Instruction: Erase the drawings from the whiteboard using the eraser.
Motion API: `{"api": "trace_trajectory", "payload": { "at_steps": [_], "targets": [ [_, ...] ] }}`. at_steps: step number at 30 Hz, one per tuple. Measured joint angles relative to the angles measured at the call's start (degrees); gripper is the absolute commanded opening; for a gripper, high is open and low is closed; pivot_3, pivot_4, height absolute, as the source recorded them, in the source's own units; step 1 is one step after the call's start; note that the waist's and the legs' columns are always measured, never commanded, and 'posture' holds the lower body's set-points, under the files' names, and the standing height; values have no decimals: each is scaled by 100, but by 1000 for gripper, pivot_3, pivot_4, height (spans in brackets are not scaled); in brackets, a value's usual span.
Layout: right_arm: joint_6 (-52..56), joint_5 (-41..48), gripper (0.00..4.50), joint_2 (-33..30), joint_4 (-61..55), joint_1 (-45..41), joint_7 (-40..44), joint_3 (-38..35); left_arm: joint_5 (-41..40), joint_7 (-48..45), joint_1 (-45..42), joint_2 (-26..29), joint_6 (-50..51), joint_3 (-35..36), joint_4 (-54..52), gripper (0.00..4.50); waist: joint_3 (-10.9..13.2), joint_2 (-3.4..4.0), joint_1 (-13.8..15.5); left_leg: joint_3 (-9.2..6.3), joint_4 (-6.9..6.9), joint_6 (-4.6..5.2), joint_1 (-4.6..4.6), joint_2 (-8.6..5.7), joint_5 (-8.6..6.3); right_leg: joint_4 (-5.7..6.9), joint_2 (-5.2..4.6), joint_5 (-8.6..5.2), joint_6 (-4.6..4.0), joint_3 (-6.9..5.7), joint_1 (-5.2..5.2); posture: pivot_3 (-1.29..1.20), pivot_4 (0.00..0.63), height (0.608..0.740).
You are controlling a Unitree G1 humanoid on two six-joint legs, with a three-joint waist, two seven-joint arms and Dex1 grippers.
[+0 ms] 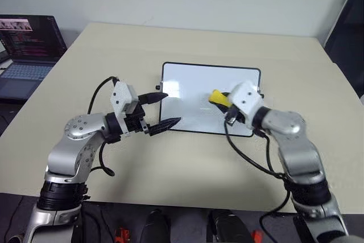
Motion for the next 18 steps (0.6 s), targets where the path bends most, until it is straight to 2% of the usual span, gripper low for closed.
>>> {"api": "trace_trajectory", "payload": {
  "at_steps": [4, 7, 9, 12, 18],
  "targets": [
    [1092, 10, 1123, 323, -1334, 1037, -592, -1036, -95, -506, -471, -154, 37, -388, 132, 4500, 0, 0, 28, -6, -4, -1, 1, -2, -1, -2, -1, -8, -1, -7, 4, 0, 150, 740],
    [1706, -25, 1123, 416, -1635, 1662, -957, -1413, 109, -949, -943, -565, -207, -949, 664, 4500, -3, -1, 53, -8, 8, -1, 4, -3, 0, 0, -1, -7, -2, -10, 10, 0, 150, 740],
    [1934, -10, 1123, 580, -1535, 1915, -1204, -1520, 312, -1260, -1237, -820, -439, -1323, 1090, 4500, 0, 4, 40, -4, 21, 0, 4, -4, 0, 2, -1, -10, -21, -2, 10, 0, 150, 740],
    [1899, 78, 1123, 800, -1072, 1802, -1606, -1822, 573, -1652, -1646, -1254, -836, -1773, 1658, 4500, 0, 5, -52, 7, 40, 4, 5, -5, 3, 2, -1, 6, -21, 15, 12, 0, 150, 740],
    [1443, 438, 1123, 773, -80, 1467, -2017, -2072, 969, -1946, -2047, -1840, -1436, -2111, 2449, 4500, 0, 7, -50, 6, 37, 11, 3, -5, 7, 2, 1, 9, -19, 17, 11, 0, 150, 740]
  ]
}}
